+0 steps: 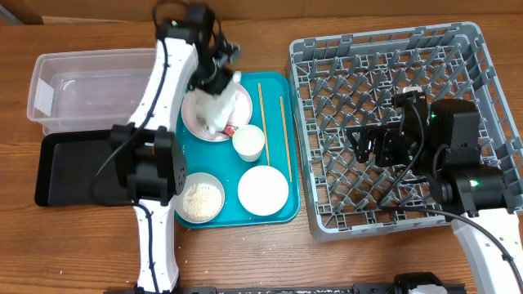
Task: Sort waste into correct bins and load items into the dishwasher
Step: 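Grasp the tissue and drop it into the clear plastic bin, then grasp the red wrapper on the plate with the left gripper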
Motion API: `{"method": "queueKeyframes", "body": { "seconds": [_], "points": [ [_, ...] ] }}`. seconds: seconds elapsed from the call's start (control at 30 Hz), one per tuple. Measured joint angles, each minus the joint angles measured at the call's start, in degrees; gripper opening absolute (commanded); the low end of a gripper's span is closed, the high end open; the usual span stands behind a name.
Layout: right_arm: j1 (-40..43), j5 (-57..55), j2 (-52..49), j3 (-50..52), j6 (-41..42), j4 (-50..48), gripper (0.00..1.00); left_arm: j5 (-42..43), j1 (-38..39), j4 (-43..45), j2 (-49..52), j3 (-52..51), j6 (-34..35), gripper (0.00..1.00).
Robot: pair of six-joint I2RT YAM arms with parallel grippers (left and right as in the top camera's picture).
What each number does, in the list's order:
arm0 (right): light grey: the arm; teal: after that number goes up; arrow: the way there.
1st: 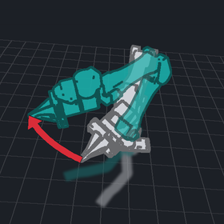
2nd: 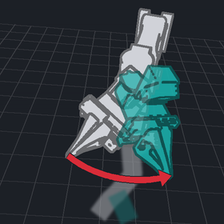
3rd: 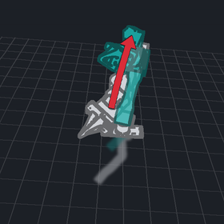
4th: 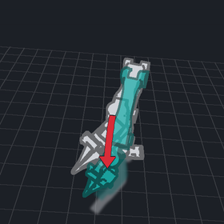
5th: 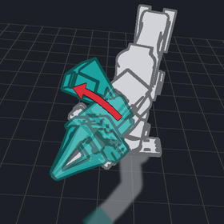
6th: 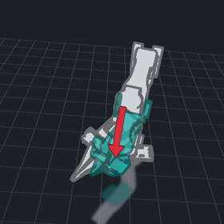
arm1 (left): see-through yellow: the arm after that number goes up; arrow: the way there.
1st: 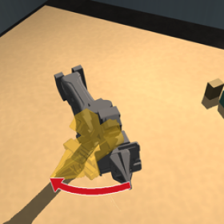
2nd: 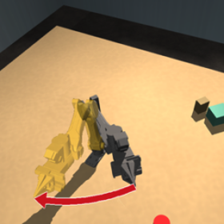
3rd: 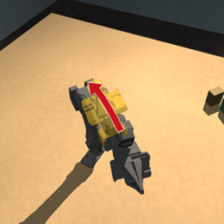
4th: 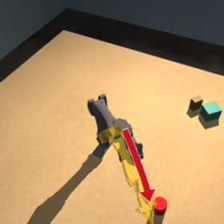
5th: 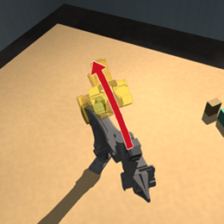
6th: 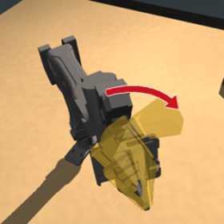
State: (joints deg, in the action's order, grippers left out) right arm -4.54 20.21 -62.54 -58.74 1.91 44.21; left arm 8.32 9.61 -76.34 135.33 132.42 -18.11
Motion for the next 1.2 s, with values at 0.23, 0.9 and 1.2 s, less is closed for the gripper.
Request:
{"method": "queueKeyframes", "body": {
  "seconds": [0.23, 0.9, 1.2],
  "points": [
    [0.0, 0.2, 0.0, -0.1, 0.0, 0.1, 1.00, 0.0, -0.9, -11.8, 0.0, 16.1, 4.8, 0.04],
    [0.0, 0.2, 0.0, -0.1, 0.0, 1.5, 1.00, -4.5, -24.7, -3.3, 0.7, 18.1, 19.3, 0.74],
    [0.0, 0.2, 0.0, -0.1, 0.0, 1.5, 1.00, 7.9, -24.6, -3.4, 2.5, 18.0, 14.5, 0.80]
  ]
}}
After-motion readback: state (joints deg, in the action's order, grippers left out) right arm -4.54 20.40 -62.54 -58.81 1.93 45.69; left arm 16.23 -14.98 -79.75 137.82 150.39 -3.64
